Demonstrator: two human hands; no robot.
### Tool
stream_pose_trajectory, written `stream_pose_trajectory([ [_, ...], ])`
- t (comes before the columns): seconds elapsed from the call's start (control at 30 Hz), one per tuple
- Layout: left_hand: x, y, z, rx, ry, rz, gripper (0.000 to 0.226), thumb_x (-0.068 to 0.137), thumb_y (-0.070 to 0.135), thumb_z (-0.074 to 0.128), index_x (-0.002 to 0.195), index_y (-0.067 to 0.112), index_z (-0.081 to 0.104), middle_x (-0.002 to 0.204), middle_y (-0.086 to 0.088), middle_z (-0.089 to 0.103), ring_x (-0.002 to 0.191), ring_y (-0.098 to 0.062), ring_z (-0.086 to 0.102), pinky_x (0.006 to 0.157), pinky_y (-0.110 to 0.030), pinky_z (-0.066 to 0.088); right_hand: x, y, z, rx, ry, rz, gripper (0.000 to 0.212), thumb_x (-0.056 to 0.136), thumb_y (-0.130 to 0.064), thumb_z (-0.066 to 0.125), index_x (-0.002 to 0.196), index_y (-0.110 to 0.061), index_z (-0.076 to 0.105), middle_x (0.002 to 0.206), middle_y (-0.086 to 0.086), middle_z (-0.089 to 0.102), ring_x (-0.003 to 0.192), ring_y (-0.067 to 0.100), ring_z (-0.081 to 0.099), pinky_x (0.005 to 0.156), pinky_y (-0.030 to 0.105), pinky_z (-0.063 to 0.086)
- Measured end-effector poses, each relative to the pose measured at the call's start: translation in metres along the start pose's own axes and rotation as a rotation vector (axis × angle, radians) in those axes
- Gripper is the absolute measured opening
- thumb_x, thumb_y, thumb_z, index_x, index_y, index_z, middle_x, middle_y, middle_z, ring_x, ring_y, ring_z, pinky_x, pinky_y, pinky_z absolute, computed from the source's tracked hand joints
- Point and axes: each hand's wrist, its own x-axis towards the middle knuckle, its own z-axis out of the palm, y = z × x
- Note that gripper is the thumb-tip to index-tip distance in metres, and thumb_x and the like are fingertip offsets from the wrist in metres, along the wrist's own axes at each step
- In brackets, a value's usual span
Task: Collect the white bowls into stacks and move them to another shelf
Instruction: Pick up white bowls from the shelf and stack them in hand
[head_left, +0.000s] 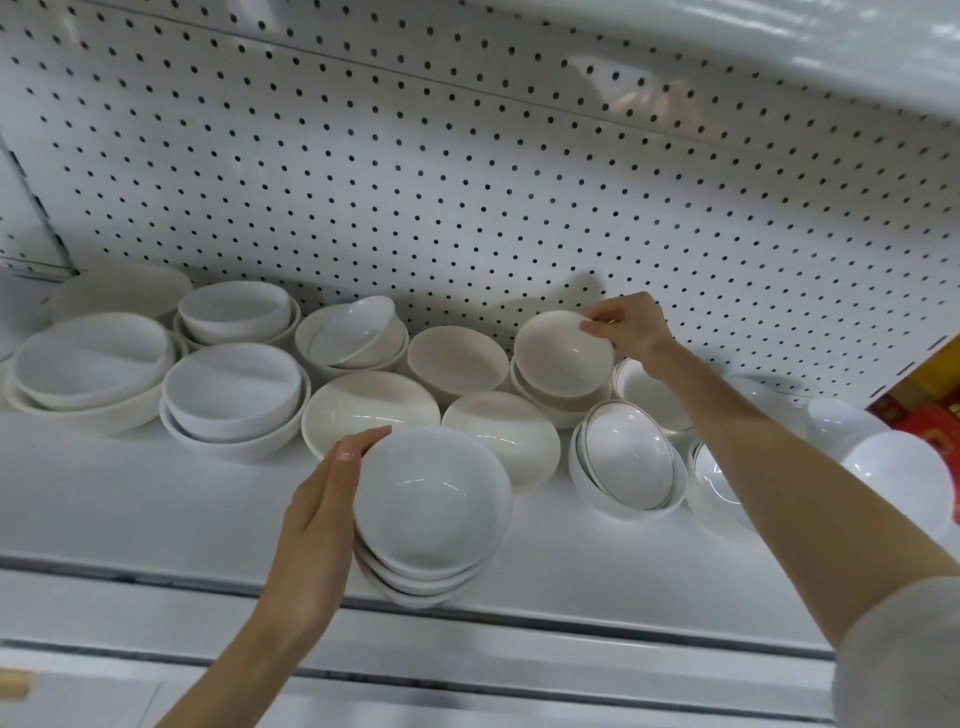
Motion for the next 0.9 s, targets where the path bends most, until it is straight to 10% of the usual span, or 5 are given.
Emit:
stream_pose_trajectory([
  [0.2, 0.002, 0.001, -0.001, 0.015, 0.025, 0.02, 0.07, 0.07, 0.07, 0.035, 0.118, 0.027, 0.064, 0.118, 0.01, 0.067, 0.113, -0.004, 0.058, 0.096, -0.027, 0.044, -0.02, -0.037, -0.019, 0.315, 0.069, -0.038, 0.019, 0.081, 0.001, 0.071, 0.1, -0.003, 0.072, 0.077, -0.006, 0.069, 0.066, 0.005, 0.062, 0.055, 0.014, 0.049],
  [0.7, 0.003, 0.051, 0.01, -0.026, -0.053, 0.302, 0.069, 0.084, 0.065, 0.034, 0.143, 0.03, 0.042, 0.145, 0.012, 0.047, 0.136, -0.009, 0.041, 0.113, -0.041, 0.031, -0.146, -0.142, -0.009, 0.534, -0.281, 0.038, 0.015, 0.081, -0.008, 0.073, 0.096, -0.007, 0.075, 0.092, 0.01, 0.073, 0.074, 0.011, 0.062, 0.066, 0.02, 0.048],
  [0.8, 0.03, 0.048, 0.009, -0.132, -0.05, 0.11, 0.074, 0.071, 0.062, 0.051, 0.136, 0.027, 0.052, 0.137, 0.006, 0.056, 0.131, -0.021, 0.049, 0.112, -0.051, 0.034, -0.157, -0.142, -0.002, 0.566, -0.304, 0.066, 0.009, 0.081, -0.003, 0.072, 0.089, -0.007, 0.074, 0.073, 0.001, 0.072, 0.059, 0.004, 0.062, 0.052, 0.014, 0.047],
  [0.9, 0.005, 0.041, 0.017, -0.061, -0.013, 0.245, 0.062, 0.086, 0.059, 0.039, 0.139, 0.029, 0.044, 0.136, 0.016, 0.054, 0.129, -0.007, 0.048, 0.105, -0.026, 0.041, -0.164, -0.139, 0.007, 0.58, -0.302, 0.09, 0.01, 0.081, -0.001, 0.072, 0.084, -0.011, 0.074, 0.068, -0.005, 0.072, 0.057, 0.003, 0.063, 0.051, 0.015, 0.049],
])
